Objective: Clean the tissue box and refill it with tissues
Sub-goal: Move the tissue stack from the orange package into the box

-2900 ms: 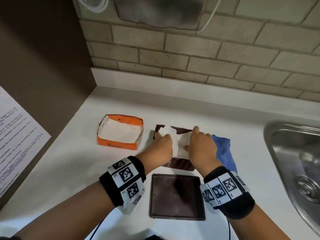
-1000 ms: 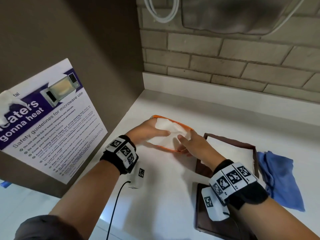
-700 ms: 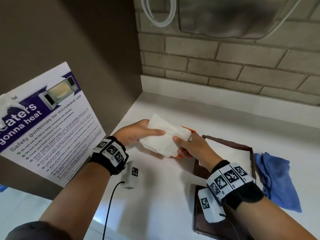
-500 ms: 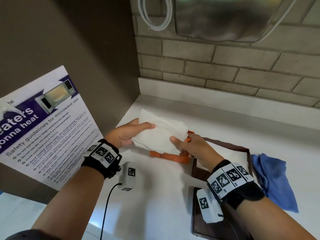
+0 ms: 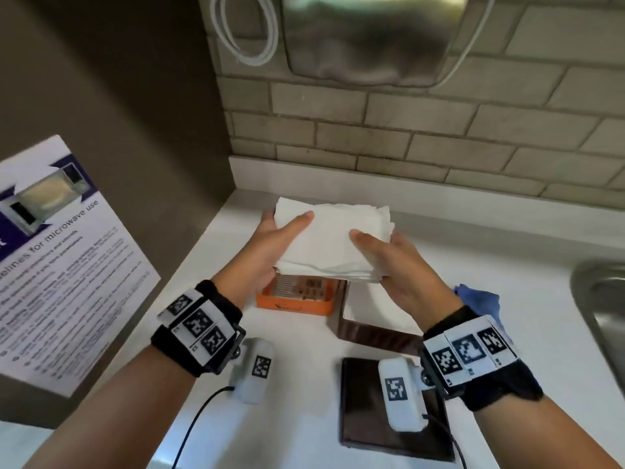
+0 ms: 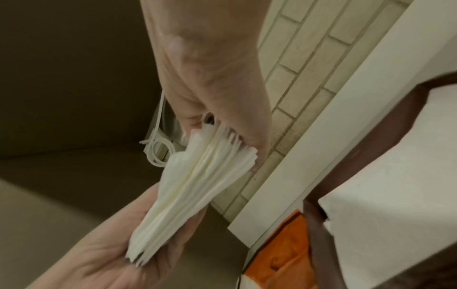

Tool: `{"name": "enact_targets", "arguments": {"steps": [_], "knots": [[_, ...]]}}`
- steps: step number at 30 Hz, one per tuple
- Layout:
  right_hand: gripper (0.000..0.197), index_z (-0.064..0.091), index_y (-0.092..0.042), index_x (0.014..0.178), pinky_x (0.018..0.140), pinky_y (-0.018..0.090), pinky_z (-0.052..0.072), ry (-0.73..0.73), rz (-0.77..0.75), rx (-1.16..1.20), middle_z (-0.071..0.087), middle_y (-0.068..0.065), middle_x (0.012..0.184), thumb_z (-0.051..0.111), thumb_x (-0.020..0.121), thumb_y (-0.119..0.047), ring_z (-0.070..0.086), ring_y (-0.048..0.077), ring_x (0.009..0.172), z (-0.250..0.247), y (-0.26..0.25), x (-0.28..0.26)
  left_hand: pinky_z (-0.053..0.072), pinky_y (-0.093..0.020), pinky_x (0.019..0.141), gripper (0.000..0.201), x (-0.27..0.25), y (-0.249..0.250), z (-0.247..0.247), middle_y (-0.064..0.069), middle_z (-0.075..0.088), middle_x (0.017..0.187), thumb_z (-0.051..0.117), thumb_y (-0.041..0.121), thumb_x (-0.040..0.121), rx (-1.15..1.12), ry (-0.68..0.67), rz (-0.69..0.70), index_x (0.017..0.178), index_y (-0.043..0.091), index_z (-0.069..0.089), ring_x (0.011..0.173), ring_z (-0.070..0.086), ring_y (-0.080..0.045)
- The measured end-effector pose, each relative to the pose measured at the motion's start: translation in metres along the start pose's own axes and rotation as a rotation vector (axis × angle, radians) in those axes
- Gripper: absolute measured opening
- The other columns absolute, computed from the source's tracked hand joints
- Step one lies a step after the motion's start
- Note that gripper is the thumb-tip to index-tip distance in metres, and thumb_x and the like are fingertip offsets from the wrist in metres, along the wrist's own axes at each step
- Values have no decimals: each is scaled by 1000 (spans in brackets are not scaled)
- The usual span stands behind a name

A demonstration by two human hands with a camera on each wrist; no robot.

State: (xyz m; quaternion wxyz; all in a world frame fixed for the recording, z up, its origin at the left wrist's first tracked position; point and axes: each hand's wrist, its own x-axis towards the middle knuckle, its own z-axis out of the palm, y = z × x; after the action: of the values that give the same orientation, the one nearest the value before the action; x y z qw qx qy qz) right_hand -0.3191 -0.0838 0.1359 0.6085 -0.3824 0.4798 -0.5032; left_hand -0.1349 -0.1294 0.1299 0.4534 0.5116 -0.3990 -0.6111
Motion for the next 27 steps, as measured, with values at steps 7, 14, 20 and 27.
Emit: {"name": "enact_targets", "arguments": {"steps": [7,14,20,27], "knots": [[45,44,-13,132,99,46,49,259,-40,-184,65,8,121,58,92,-30,64,25,108,-42,7,-10,55,-22,71,39,-23,-16,36,-1,60,109,52,20,99,269,-52,195,123,31,23,86,66,-16],[40,35,-23,123,57,26,40,269,-20,-634,42,3,69,58,91,-14,44,16,61,-80,9,-45,39,-11,60,20,-20,-52,63,7,53,112,44,8,98,691,-252,268,110,24,47,81,56,-18],[35,46,-18,123,51,24,37,218,89,-1098,57,8,96,60,90,-19,49,12,64,-88,17,-39,39,-23,92,48,-21,-62,73,-5,43,145,53,14,95,984,-391,99,141,18,40,118,50,-18],[39,42,-4,127,74,35,46,128,153,-1503,66,18,110,44,89,4,62,31,97,-79,32,-24,36,-37,108,54,-28,-67,87,-19,26,150,45,17,100,1242,-364,96,150,18,25,139,32,-32]]}}
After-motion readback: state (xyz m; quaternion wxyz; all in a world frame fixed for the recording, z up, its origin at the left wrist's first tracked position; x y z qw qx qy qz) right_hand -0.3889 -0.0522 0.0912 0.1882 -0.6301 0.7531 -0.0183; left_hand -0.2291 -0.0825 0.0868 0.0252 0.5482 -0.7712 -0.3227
